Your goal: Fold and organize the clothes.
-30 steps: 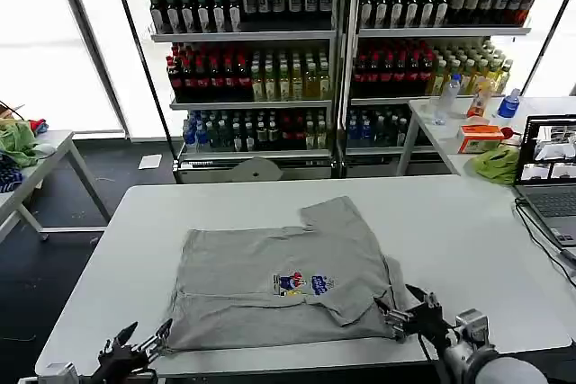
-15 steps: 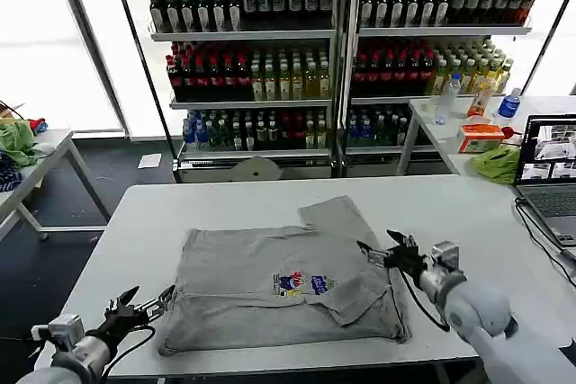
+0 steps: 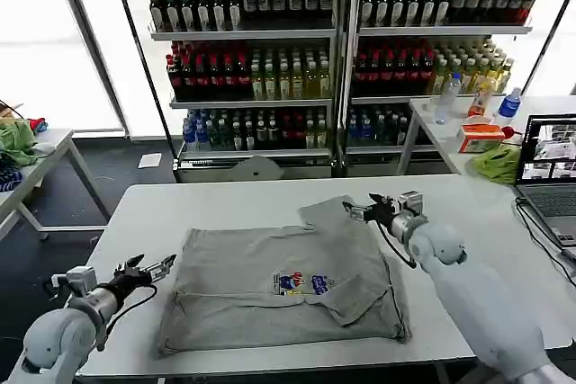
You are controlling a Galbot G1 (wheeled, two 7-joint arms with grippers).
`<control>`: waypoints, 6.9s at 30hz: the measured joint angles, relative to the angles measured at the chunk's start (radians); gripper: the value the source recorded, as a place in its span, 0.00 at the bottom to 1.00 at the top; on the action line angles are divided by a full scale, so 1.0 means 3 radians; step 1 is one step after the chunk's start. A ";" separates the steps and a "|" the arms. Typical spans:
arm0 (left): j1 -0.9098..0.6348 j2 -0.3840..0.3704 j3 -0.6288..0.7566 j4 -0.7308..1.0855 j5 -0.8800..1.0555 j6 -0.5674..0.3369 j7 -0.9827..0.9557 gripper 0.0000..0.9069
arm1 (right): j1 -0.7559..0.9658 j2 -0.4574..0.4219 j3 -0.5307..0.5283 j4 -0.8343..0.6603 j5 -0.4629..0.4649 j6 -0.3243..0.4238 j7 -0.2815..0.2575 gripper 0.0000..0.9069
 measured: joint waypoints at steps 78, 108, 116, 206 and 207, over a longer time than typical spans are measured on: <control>-0.0946 -0.0076 0.0814 0.0763 -0.0032 -0.0079 -0.0016 0.02 | -0.0001 0.0199 0.0052 -0.0071 0.0439 -0.0008 0.0196 0.00; 0.0167 0.0059 0.0136 -0.0683 -0.0260 -0.0145 -0.0283 0.01 | -0.1606 -0.0623 0.1034 0.1989 0.1238 -0.0079 0.0572 0.00; 0.0595 0.0012 -0.0030 -0.1056 -0.0217 -0.0084 -0.0329 0.01 | -0.2130 -0.0759 0.1290 0.2358 0.1284 -0.0037 0.0624 0.00; 0.1809 -0.1410 0.0231 -0.1182 0.1089 -0.1127 -0.0876 0.00 | -0.3106 -0.0844 0.1850 0.2296 0.0104 0.1854 0.0250 1.00; 0.1807 -0.1413 0.0234 -0.1180 0.1092 -0.1128 -0.0875 0.00 | -0.3106 -0.0840 0.1849 0.2302 0.0105 0.1854 0.0252 1.00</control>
